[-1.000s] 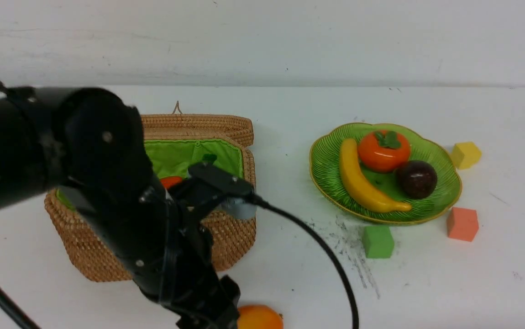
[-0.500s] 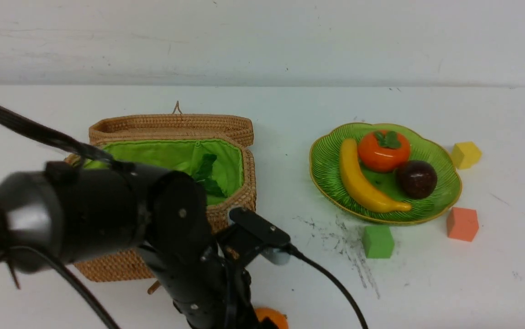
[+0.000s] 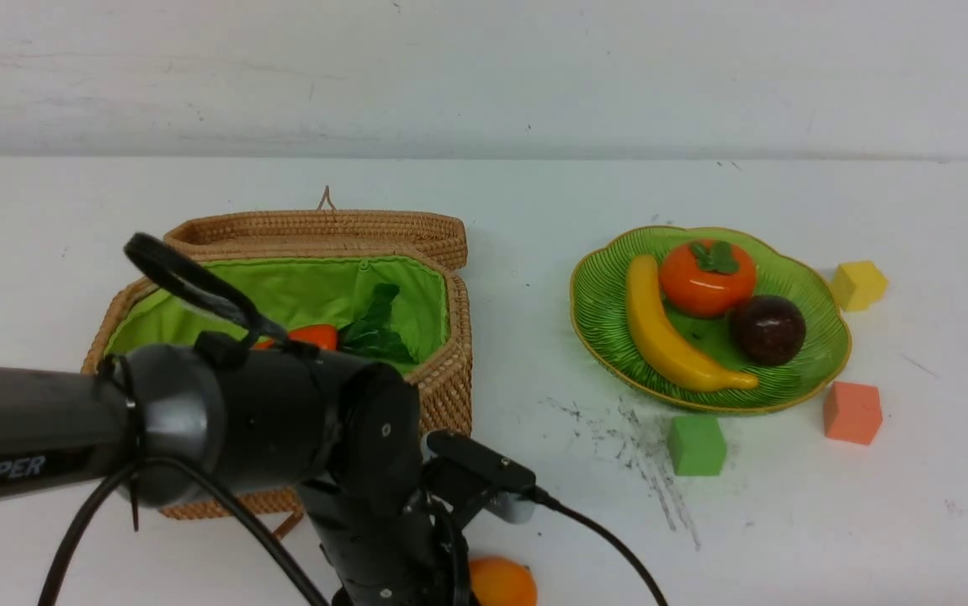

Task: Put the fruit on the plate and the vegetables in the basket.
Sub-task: Grab the mango with your left arm and place it on the right plate

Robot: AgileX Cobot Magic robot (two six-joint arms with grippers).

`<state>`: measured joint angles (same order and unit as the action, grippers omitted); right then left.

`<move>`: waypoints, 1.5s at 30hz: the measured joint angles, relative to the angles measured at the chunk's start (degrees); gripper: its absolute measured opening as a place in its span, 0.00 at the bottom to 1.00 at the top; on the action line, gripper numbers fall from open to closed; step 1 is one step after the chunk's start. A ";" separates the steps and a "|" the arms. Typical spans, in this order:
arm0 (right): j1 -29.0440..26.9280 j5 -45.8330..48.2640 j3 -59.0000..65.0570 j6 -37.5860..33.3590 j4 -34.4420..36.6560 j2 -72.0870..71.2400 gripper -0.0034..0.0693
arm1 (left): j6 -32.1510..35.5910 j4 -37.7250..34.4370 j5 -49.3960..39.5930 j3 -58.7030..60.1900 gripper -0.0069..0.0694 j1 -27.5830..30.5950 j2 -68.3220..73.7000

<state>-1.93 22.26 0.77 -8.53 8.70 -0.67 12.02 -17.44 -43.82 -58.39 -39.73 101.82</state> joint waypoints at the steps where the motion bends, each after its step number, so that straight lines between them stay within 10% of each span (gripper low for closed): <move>1: 0.00 0.00 0.00 0.00 0.00 0.00 0.37 | 0.22 -0.19 -0.23 -0.14 0.81 0.00 0.00; 22: 0.00 0.00 0.00 0.00 0.05 0.00 0.37 | 14.85 -10.15 6.07 -31.88 0.81 0.01 4.09; 33: 0.00 0.00 0.00 0.00 0.05 0.00 0.37 | -5.86 14.28 0.56 -65.72 0.81 0.01 30.01; 45: 0.00 0.00 0.00 0.00 0.05 0.00 0.37 | -24.31 27.44 5.74 -70.44 0.81 0.01 36.35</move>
<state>-1.93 22.26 0.77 -8.53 8.75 -0.67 -12.29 10.00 -38.09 -128.84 -39.72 138.17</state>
